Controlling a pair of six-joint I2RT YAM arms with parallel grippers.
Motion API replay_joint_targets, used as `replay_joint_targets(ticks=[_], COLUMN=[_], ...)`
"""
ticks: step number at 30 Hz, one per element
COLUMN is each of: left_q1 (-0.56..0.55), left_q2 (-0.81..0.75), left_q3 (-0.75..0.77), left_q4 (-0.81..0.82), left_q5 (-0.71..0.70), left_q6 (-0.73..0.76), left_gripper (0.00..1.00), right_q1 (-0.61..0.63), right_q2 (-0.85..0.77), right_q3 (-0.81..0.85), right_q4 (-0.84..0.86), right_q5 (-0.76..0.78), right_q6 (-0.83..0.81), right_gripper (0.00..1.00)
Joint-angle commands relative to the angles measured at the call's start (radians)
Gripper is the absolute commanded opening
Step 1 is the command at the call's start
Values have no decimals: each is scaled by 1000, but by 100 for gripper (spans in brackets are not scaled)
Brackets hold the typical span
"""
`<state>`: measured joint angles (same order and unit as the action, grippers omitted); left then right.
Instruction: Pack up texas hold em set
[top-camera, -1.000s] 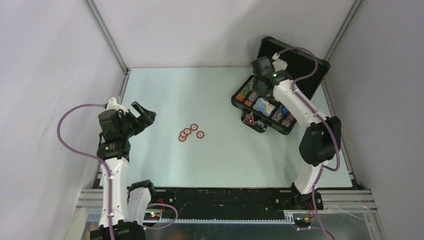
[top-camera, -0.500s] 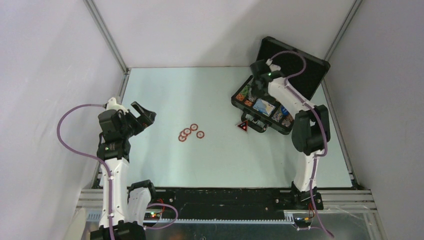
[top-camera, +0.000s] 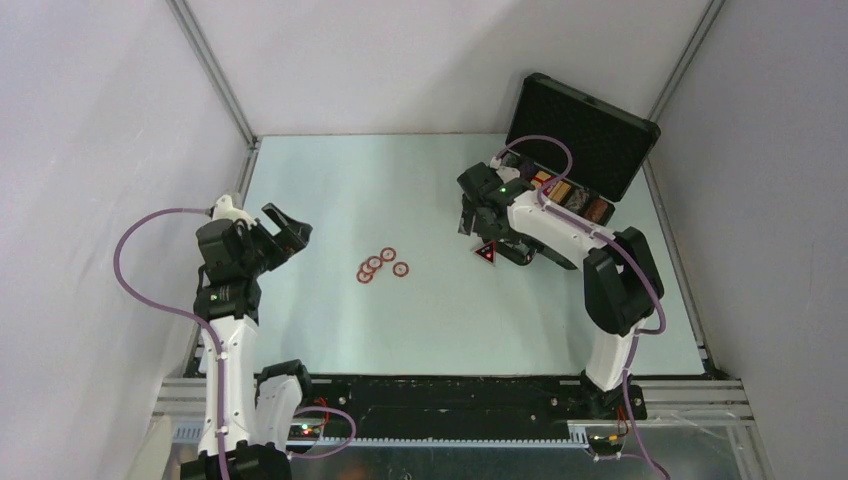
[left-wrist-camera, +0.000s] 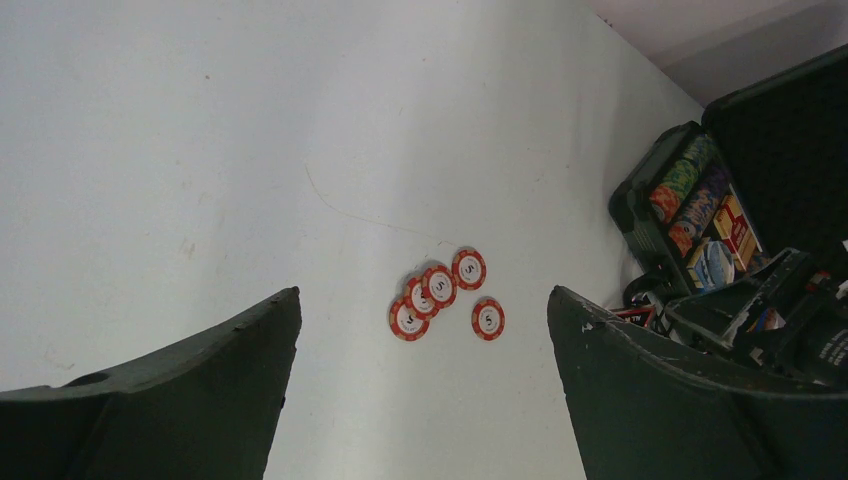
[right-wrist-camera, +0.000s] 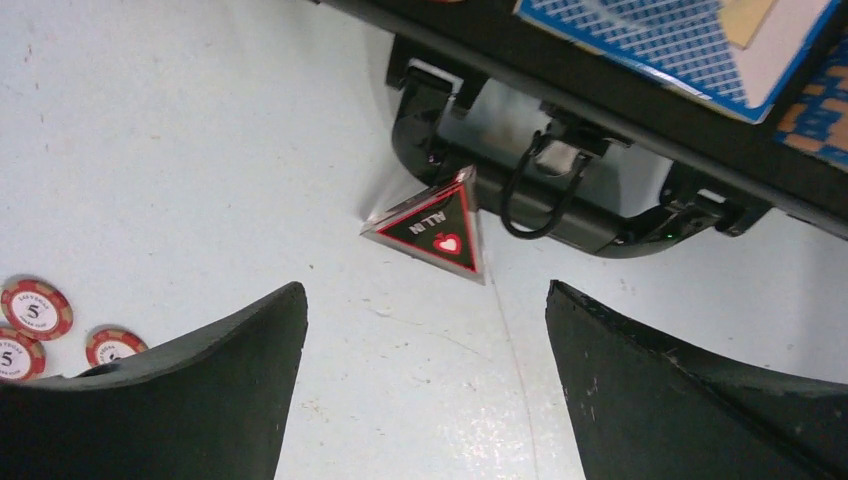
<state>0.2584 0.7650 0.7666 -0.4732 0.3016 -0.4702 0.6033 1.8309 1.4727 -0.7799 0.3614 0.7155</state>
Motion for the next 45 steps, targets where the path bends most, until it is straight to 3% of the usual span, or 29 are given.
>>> replay_joint_targets(ticks=[1, 21, 40, 45], left_q1=[10, 9, 9, 10], left_q2=[-7, -10, -2, -1], left_q3=[-4, -4, -7, -6], left_q4=[30, 31, 37, 39], left_q5=[20, 21, 34, 36], left_q6=[-2, -2, -7, -8], left_gripper=[97, 97, 97, 97], right_q1=[33, 74, 59, 54], right_q2=[46, 217, 265, 257], right_q3=[6, 92, 68, 56], right_q4=[14, -43, -21, -18], right_q5=[32, 146, 149, 164], right_q6=[66, 88, 104, 102], right_gripper=[93, 92, 75, 63])
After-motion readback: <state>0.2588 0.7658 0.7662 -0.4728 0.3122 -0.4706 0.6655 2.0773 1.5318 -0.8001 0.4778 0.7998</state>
